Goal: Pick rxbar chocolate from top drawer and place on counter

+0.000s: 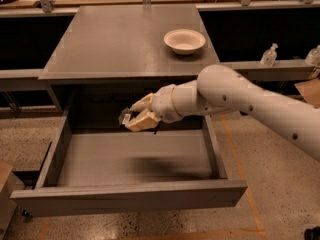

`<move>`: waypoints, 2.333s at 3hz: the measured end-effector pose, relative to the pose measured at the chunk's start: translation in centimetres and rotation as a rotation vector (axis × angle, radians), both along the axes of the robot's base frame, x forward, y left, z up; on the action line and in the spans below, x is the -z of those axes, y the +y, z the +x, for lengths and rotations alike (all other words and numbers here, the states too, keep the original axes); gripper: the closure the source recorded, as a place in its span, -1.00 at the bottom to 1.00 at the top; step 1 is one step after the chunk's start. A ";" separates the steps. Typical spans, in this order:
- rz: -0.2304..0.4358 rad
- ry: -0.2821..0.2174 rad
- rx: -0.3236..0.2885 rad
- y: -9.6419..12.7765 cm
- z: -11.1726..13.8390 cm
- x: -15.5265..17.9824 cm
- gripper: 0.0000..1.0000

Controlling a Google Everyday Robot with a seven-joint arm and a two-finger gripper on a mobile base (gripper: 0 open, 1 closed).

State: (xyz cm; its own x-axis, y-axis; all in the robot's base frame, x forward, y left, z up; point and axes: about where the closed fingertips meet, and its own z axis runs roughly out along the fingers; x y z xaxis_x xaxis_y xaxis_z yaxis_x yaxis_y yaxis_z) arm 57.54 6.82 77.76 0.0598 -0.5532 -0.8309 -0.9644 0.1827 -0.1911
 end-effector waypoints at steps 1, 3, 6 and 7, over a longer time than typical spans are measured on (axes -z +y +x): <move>0.034 -0.084 -0.038 -2.2 1.9 -7.1 1.00; 0.054 -0.238 -0.052 -4.5 5.9 -17.3 1.00; 0.022 -0.355 0.081 -0.9 12.9 -13.1 1.00; 0.006 -0.407 0.078 0.9 17.2 -11.7 1.00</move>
Offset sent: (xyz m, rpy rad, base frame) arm 0.0917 -0.0618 0.2310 0.0341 -0.3262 0.0843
